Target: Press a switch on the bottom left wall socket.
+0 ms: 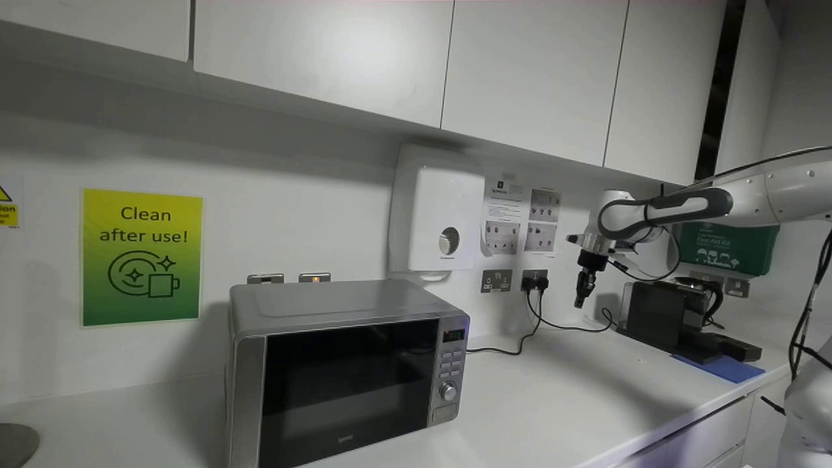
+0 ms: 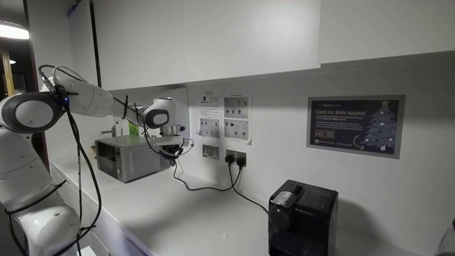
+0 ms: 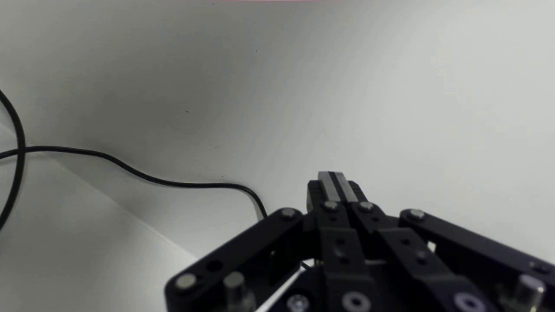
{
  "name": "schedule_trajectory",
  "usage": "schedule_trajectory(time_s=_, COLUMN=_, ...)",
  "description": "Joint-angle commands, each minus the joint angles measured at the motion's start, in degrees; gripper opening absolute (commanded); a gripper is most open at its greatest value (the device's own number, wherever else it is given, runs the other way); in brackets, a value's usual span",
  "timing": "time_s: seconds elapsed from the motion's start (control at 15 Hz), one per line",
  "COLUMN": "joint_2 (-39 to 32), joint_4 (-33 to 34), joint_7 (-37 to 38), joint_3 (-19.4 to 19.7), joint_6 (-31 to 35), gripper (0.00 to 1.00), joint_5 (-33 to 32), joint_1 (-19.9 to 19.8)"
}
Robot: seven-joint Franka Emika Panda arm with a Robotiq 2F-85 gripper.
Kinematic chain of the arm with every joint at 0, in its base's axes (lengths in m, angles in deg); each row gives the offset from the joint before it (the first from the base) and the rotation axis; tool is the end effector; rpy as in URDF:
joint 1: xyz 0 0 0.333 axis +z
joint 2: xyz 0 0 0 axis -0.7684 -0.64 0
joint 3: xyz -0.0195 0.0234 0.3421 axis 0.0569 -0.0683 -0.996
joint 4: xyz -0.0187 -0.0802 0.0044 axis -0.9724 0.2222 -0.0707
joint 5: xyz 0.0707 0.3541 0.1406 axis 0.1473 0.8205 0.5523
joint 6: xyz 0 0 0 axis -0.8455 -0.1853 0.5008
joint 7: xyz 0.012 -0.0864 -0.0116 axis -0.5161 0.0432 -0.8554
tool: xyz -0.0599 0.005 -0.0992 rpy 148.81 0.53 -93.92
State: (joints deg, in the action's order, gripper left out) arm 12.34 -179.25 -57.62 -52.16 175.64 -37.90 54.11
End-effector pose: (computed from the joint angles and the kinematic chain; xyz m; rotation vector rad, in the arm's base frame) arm 0.4634 0.0304 0.5408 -2.8746 -1.2101 -0.2397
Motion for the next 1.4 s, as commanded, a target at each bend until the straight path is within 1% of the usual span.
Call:
schedule_trajectory(time_s=0.0, joint_2=6.81, joint_4=-5.03, joint_7=-4.50, joint_3=1.16, joint_6=-1.26, gripper=0.00, joint_5=-1.12, joint_1=1.05)
schedule_trajectory(time_s=0.33, joint_2=11.75, joint_4=-7.66, joint_7=-9.42, joint_3=2.27, joint_6=-3.69, gripper=0.00, joint_5=-0.78, joint_1=1.91)
schedule_trajectory(time_s=0.53, joint_2=14.03, joint_4=-7.98, joint_7=-10.80, joint_3=2.56, joint_6=-4.38, gripper=0.00, joint_5=-0.87, joint_1=2.45)
schedule_trajectory(time_s=0.8, joint_2=16.26, joint_4=-7.58, joint_7=-10.66, joint_3=2.56, joint_6=-7.60, gripper=0.00, joint_5=-1.05, joint_1=2.72)
schedule_trajectory(time_s=1.13, joint_2=17.83, joint_4=-6.62, joint_7=-10.23, joint_3=2.40, joint_6=-14.37, gripper=0.00, joint_5=-2.75, joint_1=2.49)
schedule_trajectory(time_s=1.33, joint_2=18.17, joint_4=-6.47, joint_7=-10.22, joint_3=2.35, joint_6=-15.86, gripper=0.00, joint_5=-3.80, joint_1=2.52)
